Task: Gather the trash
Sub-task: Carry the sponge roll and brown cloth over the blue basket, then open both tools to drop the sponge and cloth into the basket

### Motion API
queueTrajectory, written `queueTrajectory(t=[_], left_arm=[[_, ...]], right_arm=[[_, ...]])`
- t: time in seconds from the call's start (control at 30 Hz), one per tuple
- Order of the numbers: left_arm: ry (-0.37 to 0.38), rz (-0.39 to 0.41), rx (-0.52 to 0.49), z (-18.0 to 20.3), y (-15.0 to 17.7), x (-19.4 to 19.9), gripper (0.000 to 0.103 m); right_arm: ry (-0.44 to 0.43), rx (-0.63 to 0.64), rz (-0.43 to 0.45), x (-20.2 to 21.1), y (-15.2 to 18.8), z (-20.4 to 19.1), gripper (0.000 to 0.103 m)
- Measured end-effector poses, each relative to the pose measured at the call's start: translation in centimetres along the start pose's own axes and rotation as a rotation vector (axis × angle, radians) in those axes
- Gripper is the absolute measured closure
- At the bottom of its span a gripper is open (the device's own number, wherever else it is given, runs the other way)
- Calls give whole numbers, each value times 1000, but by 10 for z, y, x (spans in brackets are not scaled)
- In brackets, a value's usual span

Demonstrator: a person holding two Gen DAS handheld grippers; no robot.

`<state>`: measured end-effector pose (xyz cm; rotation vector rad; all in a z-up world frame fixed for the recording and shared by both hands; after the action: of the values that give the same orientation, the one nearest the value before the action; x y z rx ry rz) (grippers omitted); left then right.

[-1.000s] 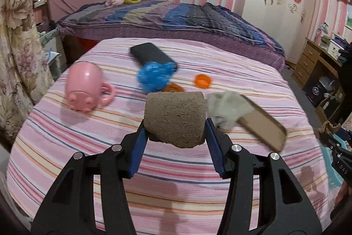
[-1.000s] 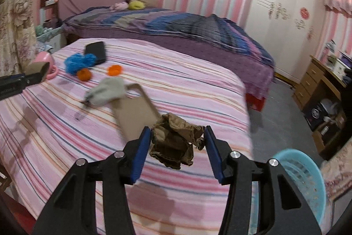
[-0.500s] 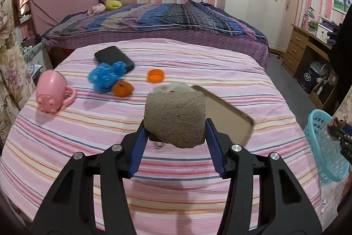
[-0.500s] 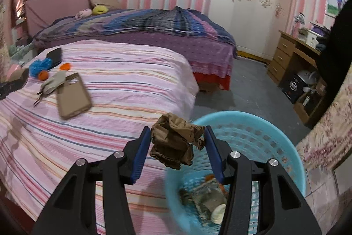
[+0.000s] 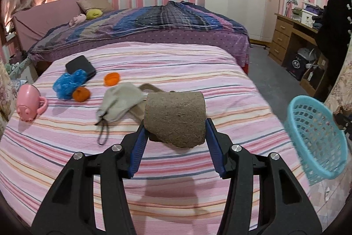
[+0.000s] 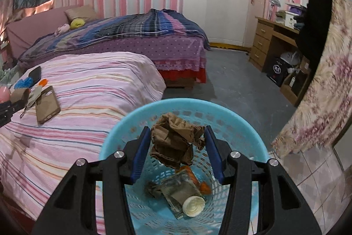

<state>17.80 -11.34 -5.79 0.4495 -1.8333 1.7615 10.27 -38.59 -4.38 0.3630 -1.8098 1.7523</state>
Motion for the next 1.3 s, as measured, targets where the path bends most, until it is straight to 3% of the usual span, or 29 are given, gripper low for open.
queueTrajectory(t=[0.33, 0.6, 0.97, 1.03, 1.1, 1.17, 1.3], left_arm=[[46, 63, -82, 59, -5, 7, 52], [175, 55, -89, 132, 11, -10, 52], [302, 60, -179, 222, 20, -24, 50], [319, 55, -190, 231, 22, -25, 45], [320, 56, -202, 236, 24, -25, 29], [306, 68, -198, 234, 23, -24, 20], [275, 75, -147, 214, 14, -26, 10]], right_arm=[[49, 13, 3, -7, 3, 22, 53], [79, 48, -11, -10, 10, 37, 53], [140, -106, -9, -9, 13, 89, 53], [139, -116, -16, -9, 12, 93, 53], [137, -117, -16, -8, 12, 95, 53], [133, -106, -12, -8, 12, 95, 53], [133, -88, -15, -11, 18, 92, 53]])
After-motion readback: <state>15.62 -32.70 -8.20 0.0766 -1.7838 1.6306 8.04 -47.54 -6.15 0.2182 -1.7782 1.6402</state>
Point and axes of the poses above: each gripper's, at about its wrist camera, not at the fingertips, and x roughly against the way its jaws point, z to its right, y to its underside, the point moved 4 cm from there along -x, roughly the way its jaws point, and after that the axes turned 1 degree about z, right-handed, at the moved point
